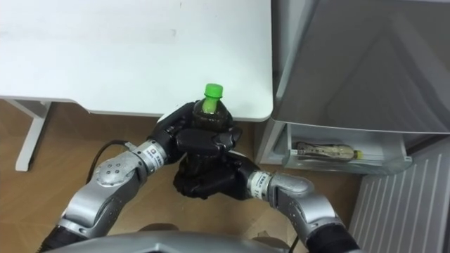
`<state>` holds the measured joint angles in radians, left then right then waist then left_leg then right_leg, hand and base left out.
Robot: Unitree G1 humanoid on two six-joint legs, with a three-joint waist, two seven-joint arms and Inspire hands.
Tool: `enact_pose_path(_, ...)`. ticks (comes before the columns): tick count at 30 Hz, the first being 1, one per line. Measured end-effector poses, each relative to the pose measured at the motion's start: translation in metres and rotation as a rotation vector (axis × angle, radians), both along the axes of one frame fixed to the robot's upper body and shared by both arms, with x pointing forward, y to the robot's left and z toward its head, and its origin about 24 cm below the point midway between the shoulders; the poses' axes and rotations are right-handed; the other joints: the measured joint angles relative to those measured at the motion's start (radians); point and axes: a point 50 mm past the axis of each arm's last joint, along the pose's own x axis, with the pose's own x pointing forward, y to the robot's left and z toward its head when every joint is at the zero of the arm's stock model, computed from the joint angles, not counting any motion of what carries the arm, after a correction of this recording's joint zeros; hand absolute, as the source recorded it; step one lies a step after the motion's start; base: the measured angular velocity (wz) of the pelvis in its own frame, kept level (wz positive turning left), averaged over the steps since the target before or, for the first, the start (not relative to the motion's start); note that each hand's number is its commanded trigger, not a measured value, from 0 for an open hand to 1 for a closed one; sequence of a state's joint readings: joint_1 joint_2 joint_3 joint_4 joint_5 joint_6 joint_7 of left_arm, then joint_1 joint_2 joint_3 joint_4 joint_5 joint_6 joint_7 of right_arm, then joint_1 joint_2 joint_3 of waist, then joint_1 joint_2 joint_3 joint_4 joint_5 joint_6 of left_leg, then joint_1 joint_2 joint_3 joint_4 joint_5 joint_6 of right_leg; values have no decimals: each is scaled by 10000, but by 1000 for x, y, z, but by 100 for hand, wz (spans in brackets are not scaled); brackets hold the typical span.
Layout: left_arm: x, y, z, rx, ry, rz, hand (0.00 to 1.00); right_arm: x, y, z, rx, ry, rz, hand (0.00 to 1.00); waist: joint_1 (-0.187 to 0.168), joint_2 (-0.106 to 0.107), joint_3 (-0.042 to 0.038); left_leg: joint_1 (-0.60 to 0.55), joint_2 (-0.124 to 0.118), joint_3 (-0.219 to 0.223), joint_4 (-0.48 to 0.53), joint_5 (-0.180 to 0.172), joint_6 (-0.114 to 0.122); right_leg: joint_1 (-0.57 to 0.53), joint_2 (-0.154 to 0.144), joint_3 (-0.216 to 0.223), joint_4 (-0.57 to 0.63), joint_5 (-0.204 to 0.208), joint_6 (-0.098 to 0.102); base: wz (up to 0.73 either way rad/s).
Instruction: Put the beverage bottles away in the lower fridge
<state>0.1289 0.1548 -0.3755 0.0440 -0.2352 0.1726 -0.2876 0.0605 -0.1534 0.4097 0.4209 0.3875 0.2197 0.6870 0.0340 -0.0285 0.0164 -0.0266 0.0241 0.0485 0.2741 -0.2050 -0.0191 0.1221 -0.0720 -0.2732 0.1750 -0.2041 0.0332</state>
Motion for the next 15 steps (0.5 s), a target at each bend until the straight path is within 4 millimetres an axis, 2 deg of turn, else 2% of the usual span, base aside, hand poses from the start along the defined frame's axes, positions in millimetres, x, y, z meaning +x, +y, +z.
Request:
enact_pose_path(1,0,0,0,-2,1,0,62,0,0,0,1,1,-2,100,0,0,0,-2,0,0,0,0,0,-3,0,0,1,0,0,0)
enact_pose_path(3,0,0,0,-3,1,0,47,0,0,0,-14,3,-12,100,5,1,0,-6,0,0,0,0,0,-7,0,-3,1,0,0,0)
enact_pose_path(4,0,0,0,-3,1,-1,15,0,-1,0,-27,3,-17,100,6,1,0,-5,0,-1,0,0,0,-7,0,-4,1,0,0,0)
enact_pose_path(5,0,0,0,-4,2,-4,2,0,-2,0,-76,1,-40,100,10,2,0,-6,0,-1,-1,0,0,-8,0,-4,1,0,0,0)
enact_pose_path(6,0,0,0,-59,18,7,0,0,-2,-1,-130,1,-67,100,13,2,0,-8,0,-1,0,0,0,-9,0,-5,1,0,0,0)
enact_pose_path(15,1,2,1,-86,-13,99,0,0,-4,-1,-119,31,-102,100,11,12,-7,-27,1,-1,4,0,0,-23,2,-5,1,0,0,0)
